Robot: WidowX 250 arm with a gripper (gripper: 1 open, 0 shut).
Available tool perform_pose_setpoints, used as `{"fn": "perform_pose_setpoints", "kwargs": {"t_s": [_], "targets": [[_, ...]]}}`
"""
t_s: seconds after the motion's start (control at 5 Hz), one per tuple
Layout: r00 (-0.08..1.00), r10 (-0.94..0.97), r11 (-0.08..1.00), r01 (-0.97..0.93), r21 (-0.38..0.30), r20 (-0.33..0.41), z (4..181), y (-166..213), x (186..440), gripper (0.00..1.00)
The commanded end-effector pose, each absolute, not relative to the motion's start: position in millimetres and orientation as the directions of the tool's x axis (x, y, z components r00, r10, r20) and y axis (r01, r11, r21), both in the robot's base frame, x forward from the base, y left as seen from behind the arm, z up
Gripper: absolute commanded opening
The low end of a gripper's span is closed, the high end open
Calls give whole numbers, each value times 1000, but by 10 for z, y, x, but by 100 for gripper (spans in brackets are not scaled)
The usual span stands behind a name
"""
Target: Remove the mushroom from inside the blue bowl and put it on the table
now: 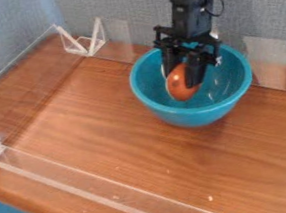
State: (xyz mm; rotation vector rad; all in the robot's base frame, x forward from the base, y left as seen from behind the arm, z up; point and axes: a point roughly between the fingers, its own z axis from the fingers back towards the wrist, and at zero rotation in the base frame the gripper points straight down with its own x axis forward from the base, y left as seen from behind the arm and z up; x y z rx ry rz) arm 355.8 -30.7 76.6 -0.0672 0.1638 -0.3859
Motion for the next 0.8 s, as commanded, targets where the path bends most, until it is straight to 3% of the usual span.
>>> {"fn": "perform_pose_setpoints", "kwargs": {"t_s": [0.0,0.6], "targets": [[913,-407,912,405,-57,-17,1238,-239,3677,0],[869,-494,868,494,-44,13,1234,-205,3416,0]]}}
